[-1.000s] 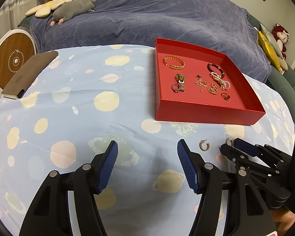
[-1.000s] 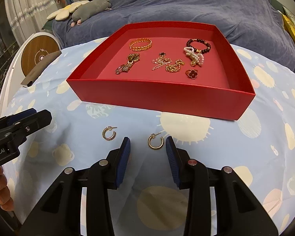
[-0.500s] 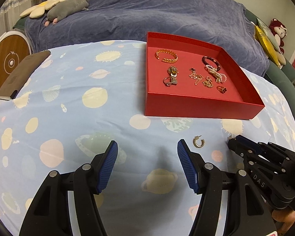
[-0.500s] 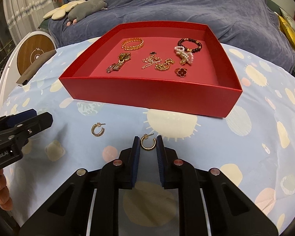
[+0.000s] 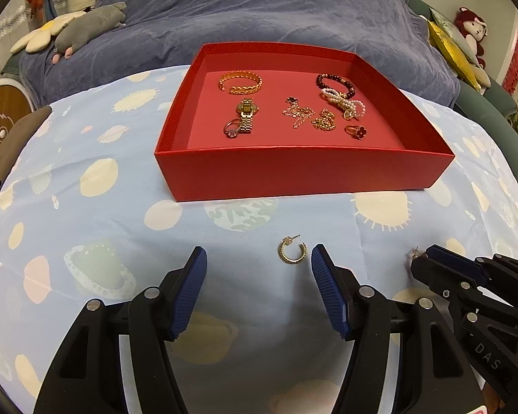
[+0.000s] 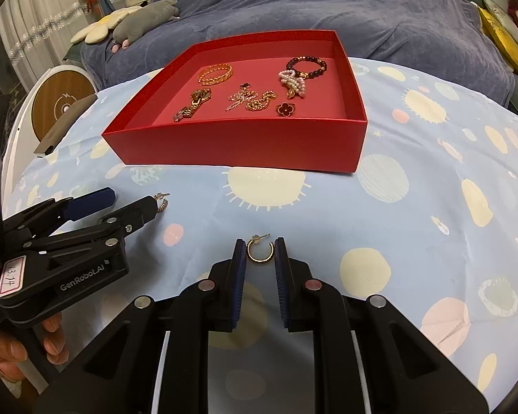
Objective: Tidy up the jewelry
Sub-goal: 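Grasp a gold hoop earring with the right tool while the left tool grasps the other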
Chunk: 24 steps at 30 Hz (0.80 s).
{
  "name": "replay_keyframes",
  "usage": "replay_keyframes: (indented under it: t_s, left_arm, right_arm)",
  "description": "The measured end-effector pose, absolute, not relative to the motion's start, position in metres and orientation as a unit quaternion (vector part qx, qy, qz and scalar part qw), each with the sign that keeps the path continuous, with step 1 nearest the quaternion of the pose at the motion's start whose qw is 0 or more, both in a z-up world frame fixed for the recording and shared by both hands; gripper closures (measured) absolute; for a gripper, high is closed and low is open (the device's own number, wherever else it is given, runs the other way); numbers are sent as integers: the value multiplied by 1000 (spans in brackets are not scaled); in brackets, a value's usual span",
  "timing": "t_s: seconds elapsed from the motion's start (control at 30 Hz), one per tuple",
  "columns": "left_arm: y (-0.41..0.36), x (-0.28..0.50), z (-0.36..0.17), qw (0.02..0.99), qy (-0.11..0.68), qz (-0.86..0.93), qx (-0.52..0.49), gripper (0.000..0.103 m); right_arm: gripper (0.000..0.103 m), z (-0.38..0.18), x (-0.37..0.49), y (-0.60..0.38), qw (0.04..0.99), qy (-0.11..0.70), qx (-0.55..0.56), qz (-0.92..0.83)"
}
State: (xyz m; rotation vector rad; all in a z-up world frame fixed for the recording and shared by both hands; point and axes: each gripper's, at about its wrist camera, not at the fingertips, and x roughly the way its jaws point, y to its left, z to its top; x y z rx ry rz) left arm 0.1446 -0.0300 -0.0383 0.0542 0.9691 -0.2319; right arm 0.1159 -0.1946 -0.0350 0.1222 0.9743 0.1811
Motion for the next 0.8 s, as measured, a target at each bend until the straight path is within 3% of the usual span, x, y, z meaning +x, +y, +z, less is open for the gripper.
replay_keyframes:
  t_s: [0.27,0.6,0.8]
  left_arm:
    - [-43,144,-45,884,451,-106,60,56]
    - [-42,143,-44,884,448,-117,61,89]
    - [-40,142,-42,881,453,-127,47,89]
  right_arm:
    - [87,-36,116,-199,877,469,64,83]
    - [87,-37,116,-197,877,469,62,84]
    - [87,-37,116,-197,877,468,61,85]
